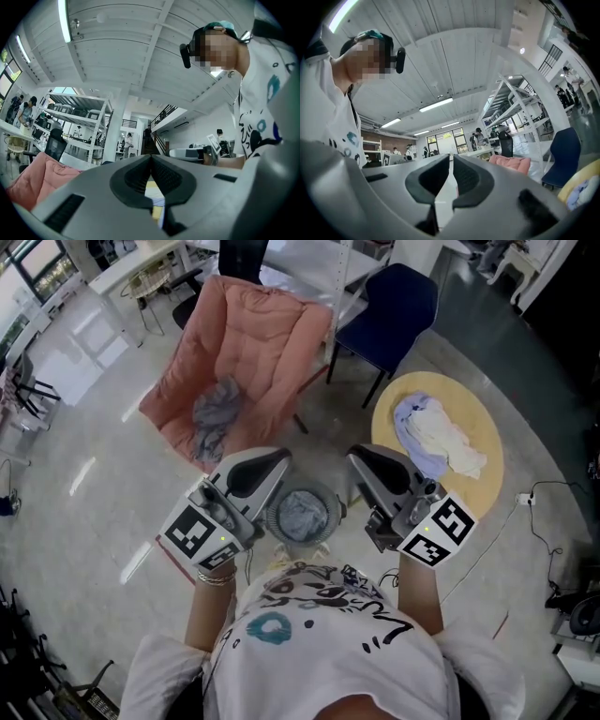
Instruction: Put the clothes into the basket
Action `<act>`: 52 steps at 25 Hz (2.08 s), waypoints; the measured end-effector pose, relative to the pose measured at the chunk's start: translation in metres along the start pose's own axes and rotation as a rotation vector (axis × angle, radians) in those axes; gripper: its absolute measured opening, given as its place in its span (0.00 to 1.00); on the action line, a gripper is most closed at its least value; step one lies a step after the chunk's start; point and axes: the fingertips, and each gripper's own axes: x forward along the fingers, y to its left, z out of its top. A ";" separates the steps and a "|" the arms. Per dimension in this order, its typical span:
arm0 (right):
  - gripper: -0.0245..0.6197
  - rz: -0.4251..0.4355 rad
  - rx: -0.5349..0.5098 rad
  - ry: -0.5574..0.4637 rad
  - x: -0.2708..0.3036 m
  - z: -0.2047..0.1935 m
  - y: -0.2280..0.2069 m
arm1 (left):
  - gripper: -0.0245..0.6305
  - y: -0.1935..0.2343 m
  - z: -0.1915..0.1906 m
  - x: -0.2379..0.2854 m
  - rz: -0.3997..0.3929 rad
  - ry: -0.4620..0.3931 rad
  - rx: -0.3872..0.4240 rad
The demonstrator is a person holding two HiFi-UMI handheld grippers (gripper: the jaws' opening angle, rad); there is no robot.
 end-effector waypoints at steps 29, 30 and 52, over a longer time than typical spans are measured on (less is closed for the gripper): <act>0.08 -0.117 -0.238 0.269 -0.012 -0.049 0.006 | 0.06 -0.017 -0.032 -0.013 0.026 0.123 0.005; 0.08 -0.117 -0.242 0.273 -0.012 -0.049 0.007 | 0.06 -0.018 -0.032 -0.013 0.025 0.124 0.003; 0.08 -0.098 -0.234 0.293 -0.003 -0.054 0.005 | 0.06 -0.007 -0.033 -0.012 0.027 0.126 -0.011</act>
